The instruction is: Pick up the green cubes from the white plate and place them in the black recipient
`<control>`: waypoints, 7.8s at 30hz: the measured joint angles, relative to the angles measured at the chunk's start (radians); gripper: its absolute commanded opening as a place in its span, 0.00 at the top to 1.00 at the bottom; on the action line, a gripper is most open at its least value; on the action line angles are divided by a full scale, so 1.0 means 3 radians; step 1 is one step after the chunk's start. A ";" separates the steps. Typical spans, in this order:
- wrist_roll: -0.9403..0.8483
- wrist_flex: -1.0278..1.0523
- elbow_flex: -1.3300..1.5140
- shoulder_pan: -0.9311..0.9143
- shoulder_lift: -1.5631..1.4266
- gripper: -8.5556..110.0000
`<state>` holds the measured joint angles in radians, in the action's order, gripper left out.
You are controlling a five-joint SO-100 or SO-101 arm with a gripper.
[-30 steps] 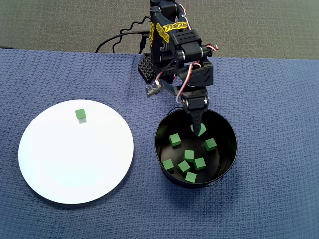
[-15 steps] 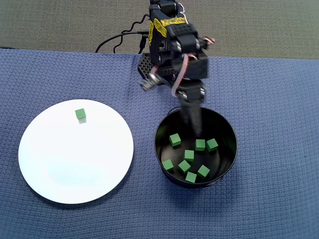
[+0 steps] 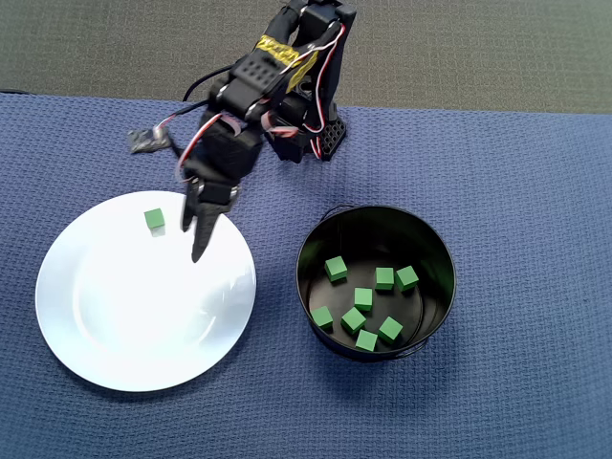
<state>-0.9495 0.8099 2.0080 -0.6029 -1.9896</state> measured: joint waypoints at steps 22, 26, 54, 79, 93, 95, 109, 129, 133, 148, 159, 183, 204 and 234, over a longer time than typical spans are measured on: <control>-0.2751 -0.1534 0.0823 -0.0941 0.0552 0.74; -0.2802 -0.1611 0.0920 -0.0961 0.0552 0.75; -0.2700 -0.1856 0.1237 -0.1023 0.0552 0.78; -0.1437 -0.1831 0.1202 -0.1278 0.0614 0.80; -0.1033 -0.1473 0.1089 -0.1258 0.0675 0.81; -0.1007 -0.1427 0.1089 -0.1237 0.0675 0.81; -0.0869 -0.1217 0.1023 -0.1110 0.0762 0.81; -0.0869 -0.1580 0.0992 -0.1110 0.1007 0.84; -0.0879 -0.1672 0.1064 -0.1110 0.1007 0.86; -0.0900 -0.1871 0.1110 -0.1110 0.1048 0.93; -0.0813 -0.1790 0.1125 -0.1104 0.1002 0.93; 0.2275 0.2240 -0.1805 0.0869 0.0496 0.93; 0.3283 0.1887 -0.1636 0.2899 0.1166 0.64; 0.2424 0.1963 -0.0061 0.1595 -0.1012 0.79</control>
<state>-0.2224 1.3990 1.9896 -0.1243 -2.2933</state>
